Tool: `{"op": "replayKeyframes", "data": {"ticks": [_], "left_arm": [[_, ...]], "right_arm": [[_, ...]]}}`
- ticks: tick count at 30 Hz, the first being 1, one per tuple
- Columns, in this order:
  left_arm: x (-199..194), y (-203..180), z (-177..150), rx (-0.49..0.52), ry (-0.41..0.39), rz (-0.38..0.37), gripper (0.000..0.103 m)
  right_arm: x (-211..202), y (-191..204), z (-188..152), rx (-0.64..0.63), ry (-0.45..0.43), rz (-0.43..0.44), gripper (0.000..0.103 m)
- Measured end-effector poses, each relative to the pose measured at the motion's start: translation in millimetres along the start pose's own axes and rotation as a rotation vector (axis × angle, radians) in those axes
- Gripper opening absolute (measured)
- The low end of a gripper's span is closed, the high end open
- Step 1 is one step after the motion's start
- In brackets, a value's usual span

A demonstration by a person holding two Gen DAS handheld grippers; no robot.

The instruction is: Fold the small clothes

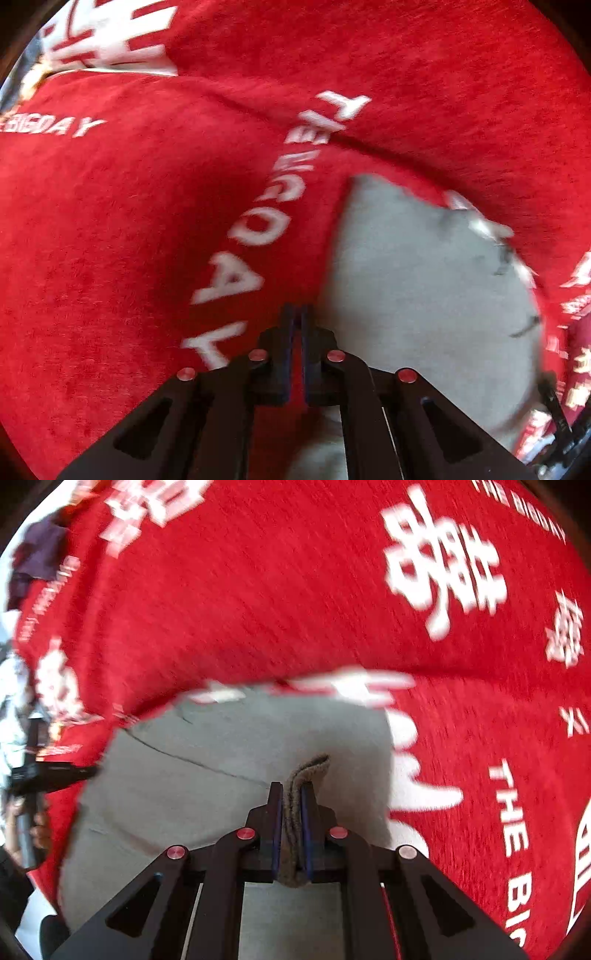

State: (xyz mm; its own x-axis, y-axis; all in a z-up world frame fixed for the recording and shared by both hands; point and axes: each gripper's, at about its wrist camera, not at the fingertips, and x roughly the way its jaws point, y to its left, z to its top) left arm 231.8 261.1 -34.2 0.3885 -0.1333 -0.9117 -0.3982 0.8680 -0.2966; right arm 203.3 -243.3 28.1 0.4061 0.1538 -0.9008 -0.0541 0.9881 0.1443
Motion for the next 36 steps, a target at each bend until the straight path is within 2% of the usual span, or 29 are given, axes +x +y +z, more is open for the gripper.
{"op": "replayKeyframes", "data": {"ticks": [1,2,3,4,5,6,7,8,9,11,12,13,15,16,17,19,21,24,25,27,29,31,34,36], "left_arm": [[-5,1,-1,-0.008,-0.01,0.012,0.005],[-11,0,-2,-0.006,-0.02,0.032,0.005],[-24,-5,-5,0.021,-0.052,0.035,0.005],[-34,-11,-8,0.042,-0.077,0.028,0.005],[-42,-19,-12,0.063,-0.092,0.026,0.005],[-50,-29,-16,0.087,-0.102,0.016,0.005],[-59,-42,-23,0.128,-0.108,-0.018,0.005],[-61,-56,-29,0.162,-0.106,-0.038,0.005],[-60,-74,-36,0.202,-0.099,-0.053,0.005],[-52,-107,-55,0.289,-0.055,-0.093,0.005],[-45,-122,-69,0.331,-0.024,-0.103,0.005],[-39,-129,-77,0.357,-0.005,-0.087,0.005],[-24,-136,-94,0.385,0.02,-0.03,0.007],[-28,-135,-105,0.405,-0.065,-0.018,0.007],[-32,-135,-113,0.429,-0.1,0.0,0.007],[-47,-134,-123,0.449,-0.114,0.042,0.007],[-66,-126,-134,0.411,-0.092,0.041,0.007],[-90,-102,-158,0.357,-0.086,0.029,0.008],[-93,-97,-171,0.342,-0.101,0.058,0.007],[-97,-79,-197,0.355,-0.105,0.167,0.008],[-100,-68,-214,0.389,-0.082,0.169,0.008],[-107,-54,-230,0.396,-0.064,0.136,0.008],[-117,-34,-250,0.412,-0.043,0.134,0.008],[-115,-23,-260,0.401,-0.023,0.139,0.008]], "right_arm": [[10,-10,-4,0.039,0.054,-0.001,0.01],[10,-21,-7,0.096,0.061,0.054,0.01],[1,-29,-10,0.147,0.035,0.092,0.013],[-7,-30,-10,0.153,0.022,0.09,0.015],[-17,-28,-10,0.14,-0.001,0.067,0.022],[-27,-25,-10,0.12,-0.03,0.039,0.033],[-39,-19,-8,0.094,-0.071,0.02,0.04],[-47,-14,-5,0.081,-0.1,0.021,0.054],[-52,-10,-1,0.066,-0.126,0.023,0.062],[-60,10,5,0.005,-0.173,0.021,0.062],[-57,21,6,-0.03,-0.165,0.026,0.062],[-52,30,7,-0.046,-0.145,0.034,0.062],[-27,39,-3,-0.055,-0.015,0.087,0.062],[-13,41,-11,-0.054,0.069,0.09,0.062],[-1,41,-20,-0.06,0.132,0.071,0.062],[-14,48,-35,-0.135,0.069,0.028,0.063],[-24,52,-44,-0.176,0.117,0.005,0.066],[-57,45,-61,-0.228,0.102,0.013,0.066],[-69,41,-69,-0.237,0.1,0.02,0.066],[-94,26,-83,-0.243,0.083,0.055,0.068],[-128,7,-96,-0.227,0.038,0.077,0.068],[-158,-15,-104,-0.212,-0.008,0.04,0.068],[-219,-53,-115,-0.184,-0.141,-0.11,0.07],[-263,-78,-121,-0.143,-0.261,-0.243,0.082]]}}
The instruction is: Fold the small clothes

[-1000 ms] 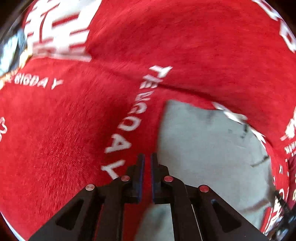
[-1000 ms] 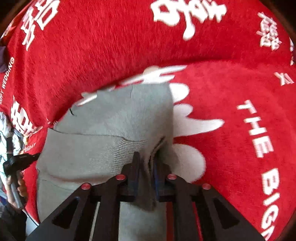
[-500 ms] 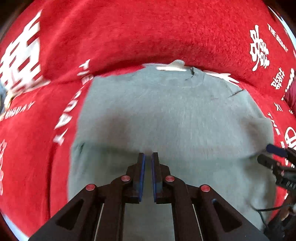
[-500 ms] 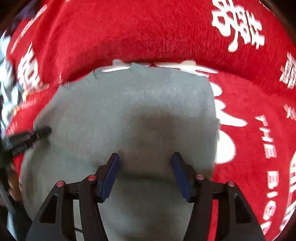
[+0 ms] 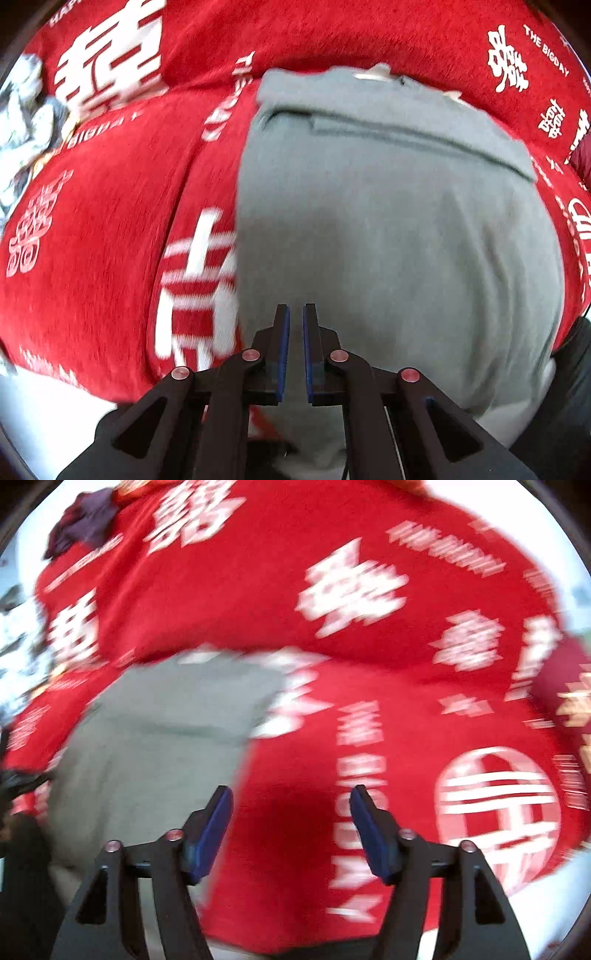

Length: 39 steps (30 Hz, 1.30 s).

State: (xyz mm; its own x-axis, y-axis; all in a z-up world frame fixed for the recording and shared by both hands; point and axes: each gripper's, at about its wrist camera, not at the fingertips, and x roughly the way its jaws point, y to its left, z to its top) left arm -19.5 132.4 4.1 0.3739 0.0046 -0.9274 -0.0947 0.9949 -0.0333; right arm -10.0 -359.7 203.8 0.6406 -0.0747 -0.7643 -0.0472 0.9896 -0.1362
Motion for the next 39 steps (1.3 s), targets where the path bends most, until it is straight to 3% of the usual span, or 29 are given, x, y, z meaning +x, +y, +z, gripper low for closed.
{"op": "replayKeyframes", "data": {"ticks": [2,5,6,9,14,16,18,21,24,27,32,34,37,39], "left_arm": [[9,5,-12,-0.003,0.038,-0.029,0.008],[7,10,-30,-0.003,0.025,-0.031,0.008],[6,12,-36,-0.014,0.037,-0.049,0.008],[9,15,-53,-0.049,0.103,-0.114,0.008],[12,2,-75,-0.058,0.216,-0.225,0.008],[19,-6,-80,-0.059,0.272,-0.272,0.008],[25,-10,-81,-0.058,0.294,-0.301,0.008],[39,-8,-78,-0.129,0.344,-0.302,0.008],[52,-5,-78,-0.2,0.37,-0.328,0.008],[58,-6,-79,-0.224,0.397,-0.332,0.008],[51,5,-82,-0.239,0.361,-0.328,0.008],[44,8,-78,-0.243,0.337,-0.331,0.008],[44,14,-80,-0.263,0.345,-0.338,0.008],[42,16,-80,-0.261,0.341,-0.333,0.008]], "right_arm": [[-21,-22,2,-0.008,-0.066,-0.056,0.082],[-24,-20,-3,-0.125,-0.017,-0.105,0.082],[-24,-14,-8,-0.154,0.002,-0.076,0.082],[-16,16,-30,-0.209,0.069,0.136,0.082],[12,64,-72,-0.204,0.186,0.413,0.082],[17,82,-84,-0.257,0.206,0.463,0.082],[6,95,-91,-0.315,0.165,0.468,0.082],[8,95,-88,-0.257,0.151,0.553,0.084],[51,97,-103,-0.115,0.329,0.635,0.084],[85,101,-125,-0.015,0.501,0.624,0.084],[78,108,-125,-0.005,0.578,0.727,0.083],[62,113,-125,-0.157,0.575,0.63,0.083],[55,101,-131,-0.379,0.567,0.279,0.084],[59,82,-132,-0.421,0.583,0.09,0.084]]}}
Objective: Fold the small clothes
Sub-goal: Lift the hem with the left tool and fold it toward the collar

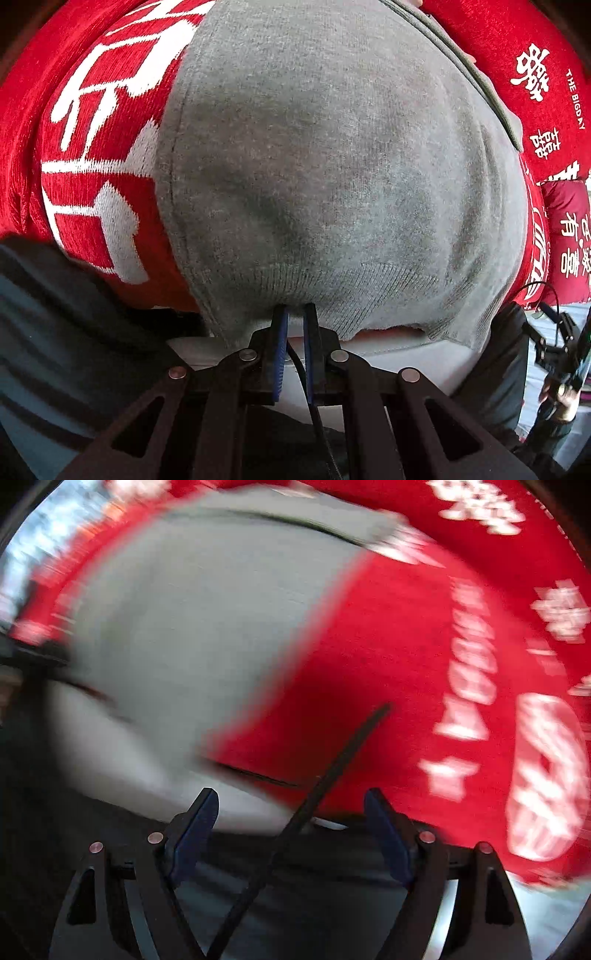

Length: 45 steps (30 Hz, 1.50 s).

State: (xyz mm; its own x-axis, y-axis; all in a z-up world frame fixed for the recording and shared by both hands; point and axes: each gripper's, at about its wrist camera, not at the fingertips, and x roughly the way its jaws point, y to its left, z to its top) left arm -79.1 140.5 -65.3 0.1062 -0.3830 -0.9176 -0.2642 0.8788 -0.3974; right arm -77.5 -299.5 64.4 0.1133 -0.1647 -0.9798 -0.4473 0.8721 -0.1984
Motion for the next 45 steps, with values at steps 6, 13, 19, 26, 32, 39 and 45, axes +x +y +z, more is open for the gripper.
{"op": "replayKeyframes", "data": {"ticks": [6,13,19,26,32,39,45], "left_arm": [[-2,-7,-3,0.005,-0.009,0.02,0.008],[-3,-11,-2,-0.008,-0.011,0.013,0.008],[-3,-6,0,-0.017,-0.008,0.0,0.008],[1,-13,-3,-0.013,-0.016,0.017,0.008],[1,-10,-2,-0.017,-0.013,0.008,0.008],[1,-11,-2,0.008,-0.013,0.039,0.008],[6,-26,-1,0.074,-0.009,0.111,0.008]], "right_arm": [[-27,-62,7,0.241,-0.134,-0.394,0.084],[-69,-71,-5,0.24,-0.422,0.065,0.086],[-126,-95,-33,0.253,-0.688,0.432,0.086],[-165,-147,-52,0.682,-1.271,0.504,0.086],[-157,-147,-24,0.646,-1.332,0.986,0.086],[-81,-88,50,0.534,-0.692,0.657,0.086],[82,-12,61,0.527,-0.042,0.832,0.086]]}}
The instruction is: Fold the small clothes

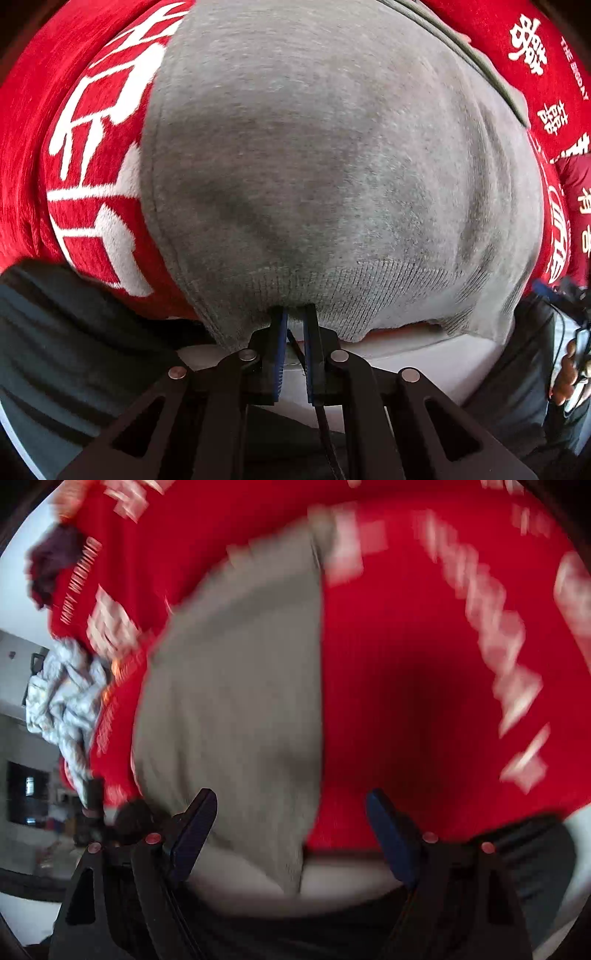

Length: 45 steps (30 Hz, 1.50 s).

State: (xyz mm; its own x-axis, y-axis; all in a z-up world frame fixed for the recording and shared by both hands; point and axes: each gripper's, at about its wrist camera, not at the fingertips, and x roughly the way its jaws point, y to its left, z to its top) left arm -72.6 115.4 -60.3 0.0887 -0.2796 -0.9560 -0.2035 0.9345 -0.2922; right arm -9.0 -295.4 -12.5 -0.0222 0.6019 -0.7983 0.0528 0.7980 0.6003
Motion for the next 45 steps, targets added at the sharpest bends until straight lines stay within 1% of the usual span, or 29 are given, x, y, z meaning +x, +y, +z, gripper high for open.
{"op": "replayKeyframes", "data": {"ticks": [2,5,7,8,10,11,12,15,18,20,21,22,24,25,26,28,31,32,34,35,36,37,38,39,41,42,43,44,45], "left_arm": [[1,-2,1,0.005,0.002,0.003,0.008],[0,0,1,0.004,0.001,-0.022,0.008],[-1,4,1,-0.006,0.002,-0.051,0.008],[-2,6,1,-0.011,-0.001,-0.061,0.008],[-7,7,-1,-0.013,-0.014,-0.079,0.007],[-9,6,-1,-0.006,-0.022,-0.084,0.007],[-12,5,-2,0.005,-0.028,-0.088,0.0],[-21,-4,-8,0.06,-0.047,-0.09,0.0],[-19,-3,-8,0.066,-0.034,-0.005,0.0],[-17,10,-6,0.005,-0.01,0.037,0.0],[-17,20,-6,-0.033,0.0,0.025,0.0],[-17,28,-6,-0.059,0.005,0.005,0.0],[-17,42,-8,-0.118,0.01,-0.015,0.0],[-15,46,-7,-0.137,0.012,-0.023,0.0],[-13,45,-6,-0.132,0.016,-0.019,0.0],[-5,44,-2,-0.097,0.05,-0.016,0.001],[-2,43,0,-0.114,0.056,-0.012,0.001],[-8,46,-2,-0.13,0.034,-0.022,0.001],[-27,53,-15,-0.195,-0.059,-0.039,0.001],[-40,57,-19,-0.21,-0.107,-0.067,0.009],[-57,60,-23,-0.212,-0.18,-0.111,0.025],[-70,64,-27,-0.213,-0.241,-0.114,0.03],[-76,68,-27,-0.224,-0.268,-0.084,0.03],[-77,71,-25,-0.23,-0.264,-0.052,0.03],[-61,85,-18,-0.271,-0.182,-0.025,0.031],[-47,92,-17,-0.317,-0.102,-0.027,0.037],[-41,95,-16,-0.318,-0.068,-0.041,0.039],[-38,89,-16,-0.281,-0.077,-0.04,0.041],[-37,81,-14,-0.23,-0.083,-0.034,0.053]], "right_arm": [[27,-3,-8,0.012,0.075,0.038,0.086],[56,6,-17,-0.036,0.193,-0.001,0.086],[64,7,-22,-0.024,0.209,-0.016,0.086],[68,8,-27,-0.022,0.224,-0.051,0.086],[73,12,-32,-0.056,0.223,-0.089,0.082],[74,19,-34,-0.089,0.221,-0.072,0.058],[77,25,-38,-0.125,0.232,-0.063,0.034],[83,37,-42,-0.176,0.251,-0.082,0.018],[83,40,-42,-0.184,0.253,-0.074,0.017],[88,36,-40,-0.157,0.281,-0.104,0.02],[88,33,-40,-0.138,0.286,-0.089,0.023],[85,36,-42,-0.133,0.285,-0.071,0.031],[79,36,-42,-0.119,0.266,-0.012,0.082],[76,37,-41,-0.125,0.249,-0.034,0.089],[76,38,-41,-0.129,0.239,-0.063,0.091],[79,40,-42,-0.134,0.251,-0.059,0.091],[80,44,-41,-0.133,0.257,-0.077,0.091],[80,45,-41,-0.133,0.257,-0.077,0.091],[78,44,-41,-0.122,0.253,-0.064,0.091],[74,41,-40,-0.113,0.25,-0.053,0.091],[71,35,-39,-0.106,0.248,-0.045,0.091],[71,32,-38,-0.099,0.245,-0.038,0.091],[71,32,-38,-0.096,0.244,-0.034,0.091],[71,32,-38,-0.096,0.245,-0.034,0.091],[72,33,-39,-0.106,0.248,-0.043,0.091],[72,33,-39,-0.11,0.248,-0.047,0.091],[71,34,-40,-0.115,0.248,-0.052,0.091],[70,33,-40,-0.117,0.249,-0.054,0.091],[71,35,-40,-0.116,0.249,-0.055,0.091]]}}
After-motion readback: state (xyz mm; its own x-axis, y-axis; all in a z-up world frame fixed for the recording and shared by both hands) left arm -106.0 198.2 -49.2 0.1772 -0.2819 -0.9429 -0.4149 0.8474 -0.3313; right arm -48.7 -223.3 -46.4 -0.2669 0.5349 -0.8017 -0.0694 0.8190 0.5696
